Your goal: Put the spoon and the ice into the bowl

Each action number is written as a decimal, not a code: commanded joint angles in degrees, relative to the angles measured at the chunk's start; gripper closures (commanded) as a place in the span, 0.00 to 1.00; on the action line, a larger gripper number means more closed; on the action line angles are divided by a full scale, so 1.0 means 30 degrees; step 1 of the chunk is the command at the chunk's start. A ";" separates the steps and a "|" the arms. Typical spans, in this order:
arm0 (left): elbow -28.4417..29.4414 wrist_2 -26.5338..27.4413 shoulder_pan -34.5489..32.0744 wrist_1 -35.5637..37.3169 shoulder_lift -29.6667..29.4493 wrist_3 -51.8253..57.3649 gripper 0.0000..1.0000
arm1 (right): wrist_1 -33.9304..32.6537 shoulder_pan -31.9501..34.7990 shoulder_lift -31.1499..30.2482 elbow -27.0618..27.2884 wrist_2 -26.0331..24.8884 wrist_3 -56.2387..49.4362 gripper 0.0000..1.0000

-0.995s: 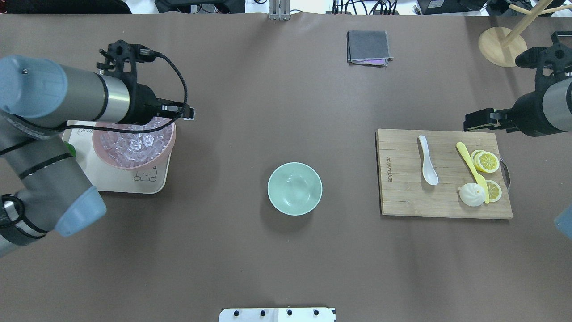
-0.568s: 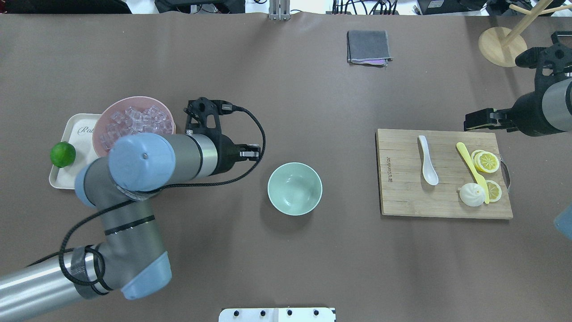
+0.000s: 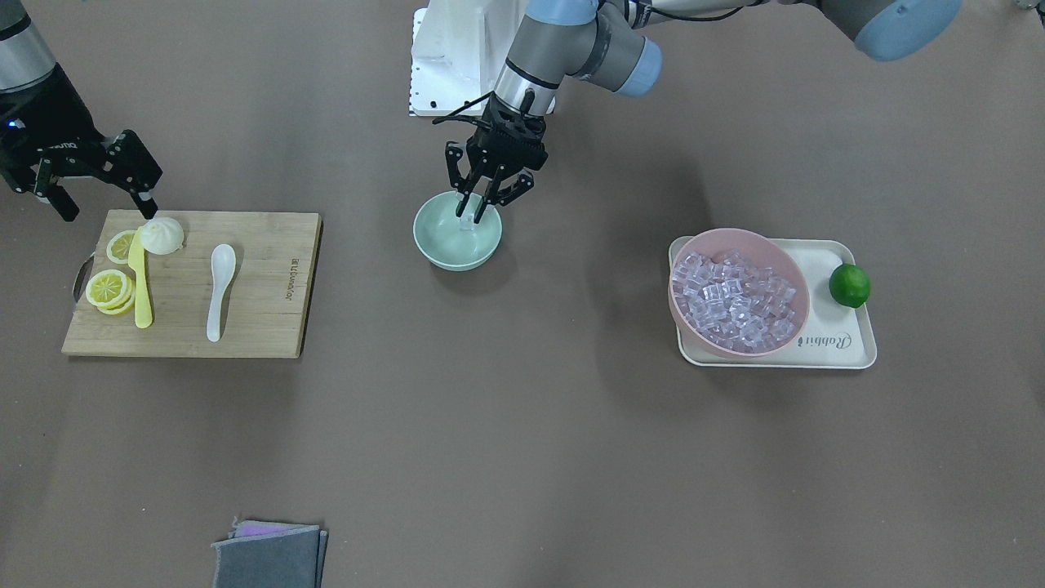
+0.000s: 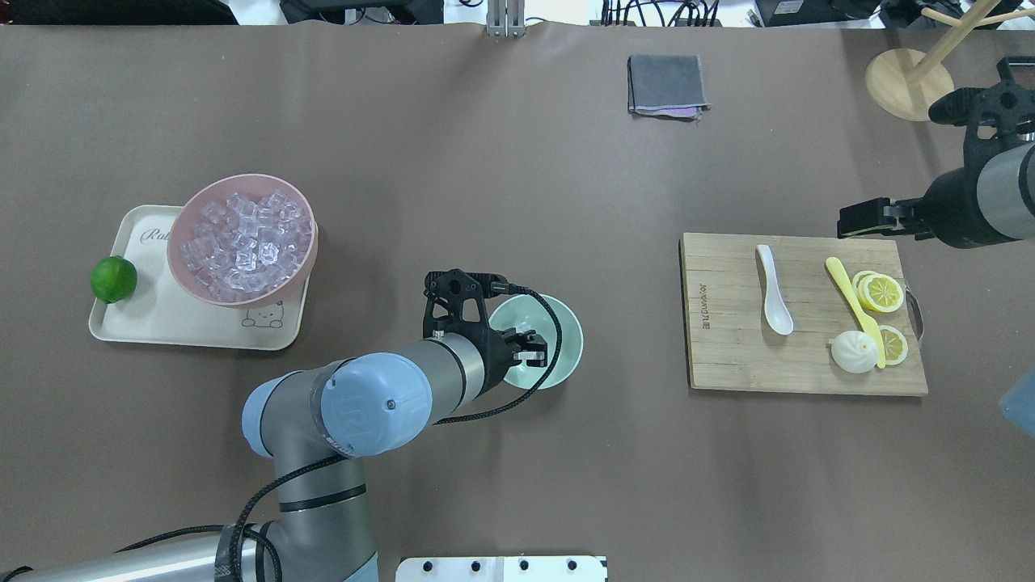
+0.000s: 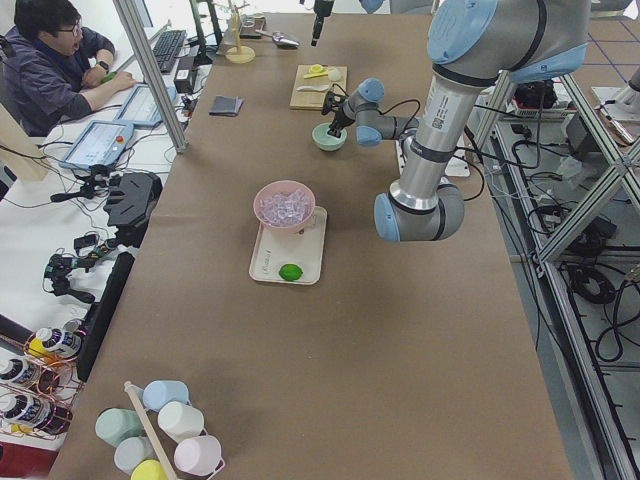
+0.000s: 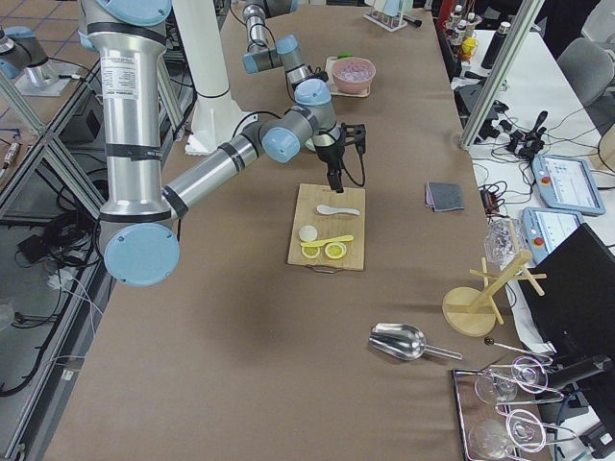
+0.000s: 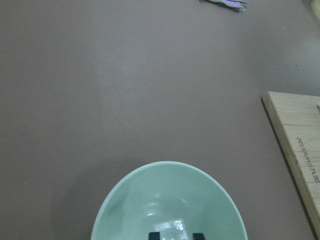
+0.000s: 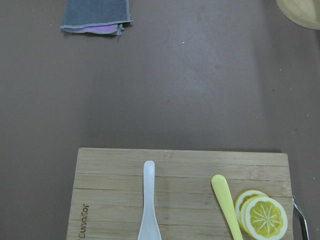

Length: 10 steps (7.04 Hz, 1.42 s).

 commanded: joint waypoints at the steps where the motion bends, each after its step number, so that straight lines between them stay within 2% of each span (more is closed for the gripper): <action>1: 0.0154 0.0028 0.0077 -0.0140 -0.0118 -0.0001 0.59 | 0.0029 -0.0074 0.0000 0.0000 -0.0048 0.0067 0.00; 2: 0.0182 0.0057 0.0077 -0.0489 -0.0089 -0.0001 0.14 | 0.0000 -0.0074 0.0116 0.0000 -0.0049 0.0067 0.00; 3: 0.0096 0.0086 0.0048 -0.0724 -0.0089 0.0028 0.04 | 0.0000 -0.0103 0.0146 0.0000 -0.0049 0.0067 0.00; 5: -0.2059 -0.0233 -0.0708 -0.0233 0.0172 0.0202 0.03 | 0.0000 -0.0162 0.0146 -0.0029 -0.0049 0.0096 0.00; 6: -0.2885 -0.1976 -0.1903 0.1831 0.0465 0.0233 0.03 | 0.0000 -0.0249 0.0204 -0.0145 -0.0136 0.0387 0.00; 7: -0.4286 -0.5909 -0.4381 0.5245 0.0990 0.1190 0.03 | 0.0000 -0.0511 0.0234 -0.0175 -0.0630 0.0448 0.00; 8: -0.5286 -0.8907 -0.7132 0.8324 0.1314 0.4187 0.02 | 0.0000 -0.0804 0.0263 -0.0292 -0.0780 0.0709 0.00; 9: -0.6195 -1.0126 -0.9161 1.1255 0.2419 0.6943 0.02 | 0.0000 -0.1097 0.0350 -0.0293 -0.1100 0.0944 0.00; 10: -0.6842 -1.0225 -1.0979 1.3315 0.3417 0.9726 0.02 | 0.0000 -0.1390 0.0351 -0.0293 -0.1422 0.1120 0.00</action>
